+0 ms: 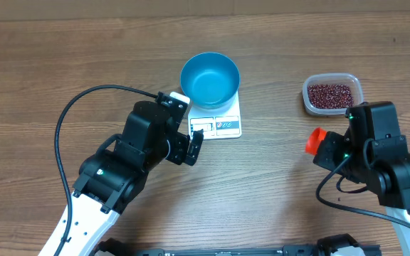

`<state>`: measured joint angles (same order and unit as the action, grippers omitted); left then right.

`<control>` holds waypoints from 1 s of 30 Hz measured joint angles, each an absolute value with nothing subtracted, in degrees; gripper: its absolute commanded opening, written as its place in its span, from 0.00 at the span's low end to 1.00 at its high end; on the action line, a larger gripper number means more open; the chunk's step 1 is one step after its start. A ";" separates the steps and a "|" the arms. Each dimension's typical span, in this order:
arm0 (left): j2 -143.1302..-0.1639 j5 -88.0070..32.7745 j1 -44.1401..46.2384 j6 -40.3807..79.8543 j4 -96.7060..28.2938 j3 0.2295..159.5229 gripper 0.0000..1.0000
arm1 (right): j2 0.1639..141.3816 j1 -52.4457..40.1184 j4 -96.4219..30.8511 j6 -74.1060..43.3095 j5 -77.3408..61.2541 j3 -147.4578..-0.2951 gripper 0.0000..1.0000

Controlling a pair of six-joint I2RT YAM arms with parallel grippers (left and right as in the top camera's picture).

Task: Scoop item into bowl and weigh 150g on scale
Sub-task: 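Move the right gripper with the scoop toward the bean tub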

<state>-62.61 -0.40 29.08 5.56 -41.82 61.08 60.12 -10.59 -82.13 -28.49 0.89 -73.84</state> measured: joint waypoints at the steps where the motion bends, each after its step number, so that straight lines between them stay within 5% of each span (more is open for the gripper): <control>1: -62.61 -0.40 29.08 5.56 -41.82 61.08 1.00 | 60.12 -10.59 -82.11 -28.47 1.15 -73.84 0.04; 30: -62.61 -0.40 29.08 5.56 -41.98 61.08 1.00 | 73.28 -10.59 -75.64 -24.51 8.82 -73.84 0.04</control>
<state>-62.61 -0.40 29.08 5.56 -41.98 61.08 73.28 -10.59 -75.64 -24.51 8.82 -73.84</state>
